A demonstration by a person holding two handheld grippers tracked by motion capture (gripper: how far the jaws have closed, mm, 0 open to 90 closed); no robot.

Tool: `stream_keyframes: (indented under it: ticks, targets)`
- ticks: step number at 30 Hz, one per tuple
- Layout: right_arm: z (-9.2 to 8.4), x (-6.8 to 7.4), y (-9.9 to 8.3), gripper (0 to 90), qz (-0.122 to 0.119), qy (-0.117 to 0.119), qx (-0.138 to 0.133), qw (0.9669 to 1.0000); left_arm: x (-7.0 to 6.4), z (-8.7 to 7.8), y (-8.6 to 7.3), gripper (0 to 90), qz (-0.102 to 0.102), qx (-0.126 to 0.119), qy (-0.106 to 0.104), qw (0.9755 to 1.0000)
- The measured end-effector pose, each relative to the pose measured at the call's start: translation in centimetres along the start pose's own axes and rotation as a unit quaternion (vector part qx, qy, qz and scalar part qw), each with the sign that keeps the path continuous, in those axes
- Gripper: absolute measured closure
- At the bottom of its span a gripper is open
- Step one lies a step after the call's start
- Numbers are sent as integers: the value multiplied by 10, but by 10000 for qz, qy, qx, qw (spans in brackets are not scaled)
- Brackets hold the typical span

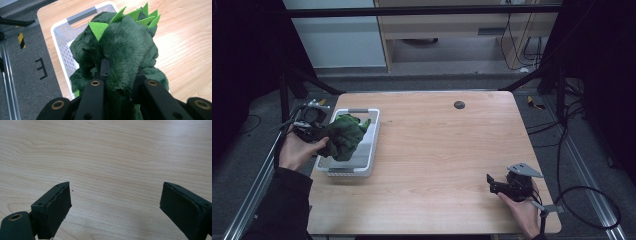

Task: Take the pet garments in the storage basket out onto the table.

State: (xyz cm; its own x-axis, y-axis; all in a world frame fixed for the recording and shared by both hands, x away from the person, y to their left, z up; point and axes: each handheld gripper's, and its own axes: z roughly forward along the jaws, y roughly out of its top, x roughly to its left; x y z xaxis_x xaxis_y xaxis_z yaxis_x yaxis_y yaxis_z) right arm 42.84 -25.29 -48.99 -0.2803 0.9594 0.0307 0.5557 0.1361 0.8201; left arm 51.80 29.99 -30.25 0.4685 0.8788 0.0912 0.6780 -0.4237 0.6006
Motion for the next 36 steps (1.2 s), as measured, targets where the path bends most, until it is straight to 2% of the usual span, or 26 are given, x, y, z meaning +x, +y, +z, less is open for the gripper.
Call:
stream_keyframes:
  ticks: [7, 13, 14, 22, 24, 27, 36]
  targets:
    - [0, 0, 0, 100, -4, 4, -5, 10000, -12, -10, 5, 779, 285, 1, -174, 9994]
    - [0, 0, 0, 100, -7, 8, -9, 10000, -31, -21, 11, 779, 621, -32, -325, 9975]
    - [0, 0, 0, 99, -10, -1, -11, 10000, -31, -21, 11, 779, 621, -32, -325, 9975]
    - [-1, 0, 1, 99, 4, 9, -33, 10000, -59, -32, 24, 779, 1084, -64, -525, 9927]
    - [-1, -1, 1, 99, 8, 13, -38, 10000, -62, -31, 25, 779, 1100, -50, -552, 9924]
    - [-2, -1, 1, 99, 45, 8, -47, 10000, -72, -30, 29, 779, 1254, -19, -597, 9903]
    - [-2, -1, 1, 98, 22, -3, -69, 10000, -90, -29, 41, 779, 1480, -88, -700, 9865]
